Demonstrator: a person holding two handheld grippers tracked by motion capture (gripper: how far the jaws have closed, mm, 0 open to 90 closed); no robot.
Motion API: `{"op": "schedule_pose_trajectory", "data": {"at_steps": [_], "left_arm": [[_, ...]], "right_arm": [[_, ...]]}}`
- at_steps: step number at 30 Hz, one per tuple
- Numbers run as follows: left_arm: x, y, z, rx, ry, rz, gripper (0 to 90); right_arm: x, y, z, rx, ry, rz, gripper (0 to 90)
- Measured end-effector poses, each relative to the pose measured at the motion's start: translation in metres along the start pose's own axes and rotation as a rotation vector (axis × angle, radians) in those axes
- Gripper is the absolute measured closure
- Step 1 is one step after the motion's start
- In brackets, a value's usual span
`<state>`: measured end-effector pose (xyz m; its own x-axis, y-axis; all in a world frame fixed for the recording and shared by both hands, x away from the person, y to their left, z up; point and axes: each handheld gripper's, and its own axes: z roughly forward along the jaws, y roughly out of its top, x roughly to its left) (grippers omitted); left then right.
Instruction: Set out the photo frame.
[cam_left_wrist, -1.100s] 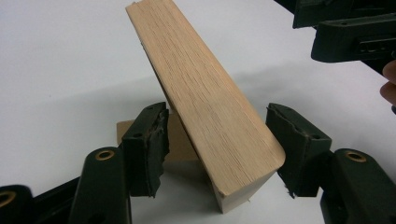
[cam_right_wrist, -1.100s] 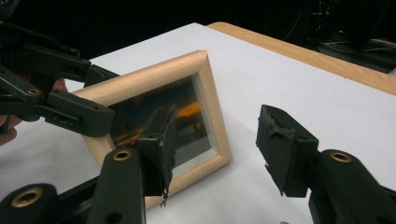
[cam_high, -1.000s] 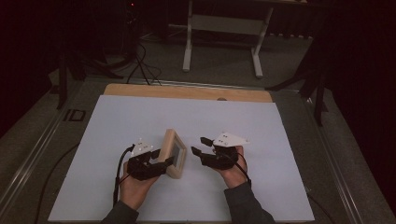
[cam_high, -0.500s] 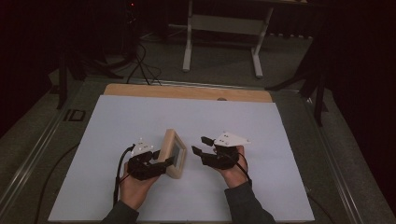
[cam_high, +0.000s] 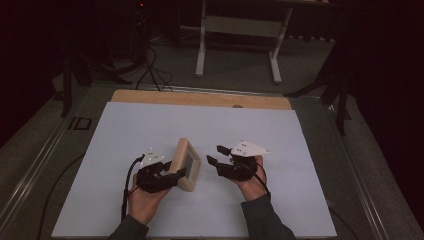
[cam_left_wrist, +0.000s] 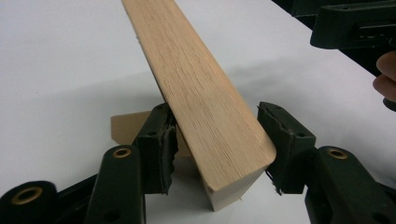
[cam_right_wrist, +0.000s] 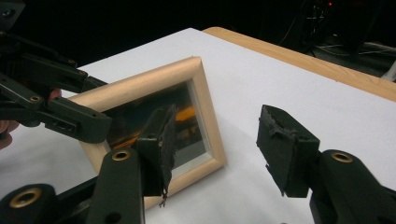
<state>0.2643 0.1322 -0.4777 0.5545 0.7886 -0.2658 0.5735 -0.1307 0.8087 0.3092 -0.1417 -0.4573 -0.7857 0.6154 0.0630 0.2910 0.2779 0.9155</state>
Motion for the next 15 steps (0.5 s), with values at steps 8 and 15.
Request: {"op": "schedule_pose_trajectory", "data": {"at_steps": [8, 15], "left_arm": [[-0.0013, -0.0007, -0.0004, -0.011, 0.007, 0.015, 53.7], [-0.0063, -0.0018, 0.0007, -0.022, 0.005, 0.046, 57.1]], "right_arm": [[-0.0014, 0.002, -0.0035, -0.011, -0.01, 0.003, 46.3], [-0.0038, 0.0044, -0.008, -0.026, -0.019, 0.005, 46.4]]}}
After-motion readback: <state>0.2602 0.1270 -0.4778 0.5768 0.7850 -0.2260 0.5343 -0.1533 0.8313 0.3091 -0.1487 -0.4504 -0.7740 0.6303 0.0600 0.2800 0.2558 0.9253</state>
